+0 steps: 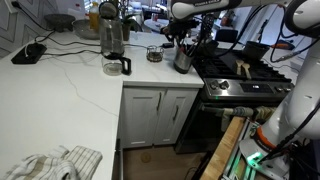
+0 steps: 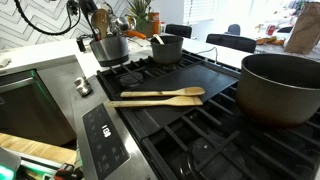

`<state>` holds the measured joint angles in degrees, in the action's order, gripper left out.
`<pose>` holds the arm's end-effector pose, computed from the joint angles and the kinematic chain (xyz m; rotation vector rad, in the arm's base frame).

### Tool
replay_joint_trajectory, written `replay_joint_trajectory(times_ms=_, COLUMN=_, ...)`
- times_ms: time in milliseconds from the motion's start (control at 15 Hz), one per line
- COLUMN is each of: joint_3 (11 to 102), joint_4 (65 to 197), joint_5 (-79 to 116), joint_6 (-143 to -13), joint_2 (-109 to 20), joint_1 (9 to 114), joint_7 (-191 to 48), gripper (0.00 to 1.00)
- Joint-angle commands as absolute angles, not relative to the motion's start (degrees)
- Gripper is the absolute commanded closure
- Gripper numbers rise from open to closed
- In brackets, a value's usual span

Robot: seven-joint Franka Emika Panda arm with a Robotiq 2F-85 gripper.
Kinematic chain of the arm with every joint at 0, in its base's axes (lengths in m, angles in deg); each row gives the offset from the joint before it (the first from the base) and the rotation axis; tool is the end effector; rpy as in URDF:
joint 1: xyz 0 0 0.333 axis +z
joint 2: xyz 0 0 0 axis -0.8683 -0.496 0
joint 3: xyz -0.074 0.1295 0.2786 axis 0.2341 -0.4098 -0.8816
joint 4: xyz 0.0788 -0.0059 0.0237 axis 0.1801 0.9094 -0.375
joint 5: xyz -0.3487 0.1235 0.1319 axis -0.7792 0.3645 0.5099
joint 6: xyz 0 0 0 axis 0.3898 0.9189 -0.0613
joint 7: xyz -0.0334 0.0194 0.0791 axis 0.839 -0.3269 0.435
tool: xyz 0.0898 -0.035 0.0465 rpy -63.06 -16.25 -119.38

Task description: Bring the silver object closer to the stove

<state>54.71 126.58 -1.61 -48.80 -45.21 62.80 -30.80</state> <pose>0.6543 -0.0242 0.4915 2.6094 -0.9055 0.2261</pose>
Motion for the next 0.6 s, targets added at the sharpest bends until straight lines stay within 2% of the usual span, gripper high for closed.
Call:
replay_joint_trajectory(times_ms=0, joint_3=55.10, joint_4=125.39, joint_5=-1.15, joint_6=-45.76, joint_2=-44.25, joint_1=64.35, joint_7=-32.29, gripper=0.30)
replay_joint_trajectory(times_ms=267, joint_3=53.23, joint_4=127.78, joint_5=0.41, joint_6=-47.82, joint_2=-40.08, joint_1=65.84, joint_7=-35.30, gripper=0.02)
replay_joint_trajectory(times_ms=533, joint_3=51.15, joint_4=132.13, joint_5=2.21, joint_6=-46.27, joint_2=-31.90, joint_1=67.06, joint_7=-38.60, gripper=0.00)
